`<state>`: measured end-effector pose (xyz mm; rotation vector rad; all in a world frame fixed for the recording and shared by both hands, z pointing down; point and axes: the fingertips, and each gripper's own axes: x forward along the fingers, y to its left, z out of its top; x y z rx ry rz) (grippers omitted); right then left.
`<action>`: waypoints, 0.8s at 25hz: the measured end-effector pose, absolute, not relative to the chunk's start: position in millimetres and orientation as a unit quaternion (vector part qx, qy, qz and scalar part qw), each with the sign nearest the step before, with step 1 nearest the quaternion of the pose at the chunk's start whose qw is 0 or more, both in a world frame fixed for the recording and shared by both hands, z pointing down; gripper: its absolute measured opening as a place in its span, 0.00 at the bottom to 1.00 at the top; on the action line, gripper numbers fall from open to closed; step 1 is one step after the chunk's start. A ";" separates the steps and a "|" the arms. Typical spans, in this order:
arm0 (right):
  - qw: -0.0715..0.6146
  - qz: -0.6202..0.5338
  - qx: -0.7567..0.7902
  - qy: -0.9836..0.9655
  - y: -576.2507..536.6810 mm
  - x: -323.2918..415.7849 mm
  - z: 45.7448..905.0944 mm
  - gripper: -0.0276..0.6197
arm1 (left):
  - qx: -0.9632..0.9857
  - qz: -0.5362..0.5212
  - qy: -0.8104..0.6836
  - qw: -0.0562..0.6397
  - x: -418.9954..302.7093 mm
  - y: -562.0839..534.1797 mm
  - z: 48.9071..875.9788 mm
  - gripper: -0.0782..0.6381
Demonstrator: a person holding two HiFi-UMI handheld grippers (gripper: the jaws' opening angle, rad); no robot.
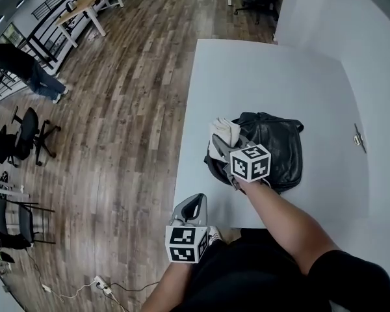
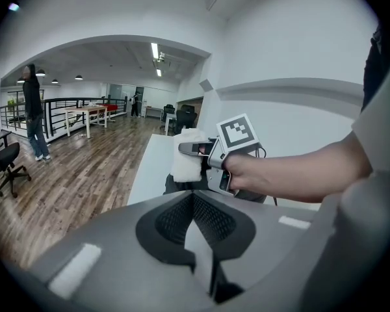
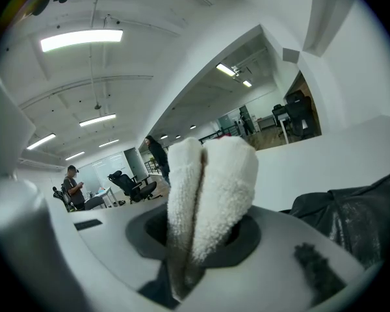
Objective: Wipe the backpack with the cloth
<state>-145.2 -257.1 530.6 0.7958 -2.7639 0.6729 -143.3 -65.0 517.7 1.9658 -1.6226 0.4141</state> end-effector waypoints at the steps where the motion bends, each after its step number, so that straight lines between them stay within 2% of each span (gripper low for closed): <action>1: 0.095 0.227 0.268 -0.931 -257.7 -145.4 531.7 0.17 | 0.731 0.156 -0.605 0.276 -145.1 -64.1 518.6 0.12; 20: 0.111 0.227 0.296 -0.921 -268.1 -112.7 548.3 0.17 | 0.742 0.156 -0.593 0.270 -134.3 -77.7 515.0 0.12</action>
